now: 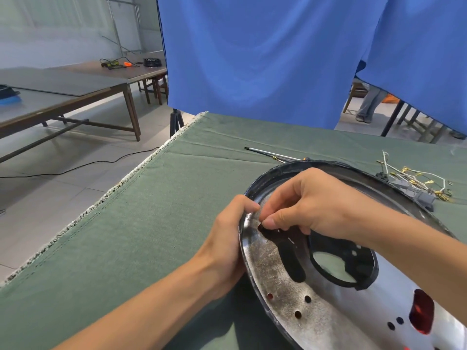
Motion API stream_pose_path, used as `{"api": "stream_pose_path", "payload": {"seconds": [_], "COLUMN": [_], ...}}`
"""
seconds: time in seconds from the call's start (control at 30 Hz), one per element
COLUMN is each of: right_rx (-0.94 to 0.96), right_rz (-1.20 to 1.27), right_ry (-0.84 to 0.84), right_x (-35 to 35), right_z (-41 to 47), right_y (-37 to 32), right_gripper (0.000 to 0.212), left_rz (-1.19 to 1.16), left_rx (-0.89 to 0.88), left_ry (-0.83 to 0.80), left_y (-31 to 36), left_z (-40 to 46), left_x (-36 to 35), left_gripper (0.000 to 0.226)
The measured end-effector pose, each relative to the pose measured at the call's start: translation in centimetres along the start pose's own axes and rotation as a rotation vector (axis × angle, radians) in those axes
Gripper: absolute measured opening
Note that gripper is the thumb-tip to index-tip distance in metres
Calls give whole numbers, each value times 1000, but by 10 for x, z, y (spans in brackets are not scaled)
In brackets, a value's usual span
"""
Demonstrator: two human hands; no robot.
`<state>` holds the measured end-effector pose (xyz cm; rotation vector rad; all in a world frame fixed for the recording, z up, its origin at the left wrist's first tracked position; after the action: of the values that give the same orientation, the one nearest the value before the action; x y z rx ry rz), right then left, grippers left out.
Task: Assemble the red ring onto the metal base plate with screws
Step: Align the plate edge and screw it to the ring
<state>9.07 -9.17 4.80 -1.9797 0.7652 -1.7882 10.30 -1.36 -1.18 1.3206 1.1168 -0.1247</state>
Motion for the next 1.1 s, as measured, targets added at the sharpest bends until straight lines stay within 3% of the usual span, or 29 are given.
{"api": "stream_pose_path", "payload": {"seconds": [0.43,0.63,0.83,1.1], "right_rx": [-55,-77,-52,-90], "right_rz": [-74,-95,-52,-6], "right_ry": [-62,-27,14,42], "right_x": [0,-4,-2,-2], "right_z": [6,9,7,2], "right_y": [-3,1,3,9], "right_gripper": [22,13,22,19], "left_rz": [17,21,43,81], "left_rx": [11,3,3,17], "left_ry": [-10,-28,-12,1], "left_y": [-1,2,2,0], "left_z": [3,5,4,4], "left_x": [-1,-4,-2,0], "left_gripper": [31,54,52,50]}}
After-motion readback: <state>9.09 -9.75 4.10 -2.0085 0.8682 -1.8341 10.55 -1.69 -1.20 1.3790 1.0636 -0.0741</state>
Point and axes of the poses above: each hand's wrist, its own z-axis towards the middle knuckle, its own x-axis out of the back of the hand, y = z × x, the point moved 8 cm from there along z, towards the middle knuckle, and after that the axes turned 14 degrees about -z, right-handed, at the moved point
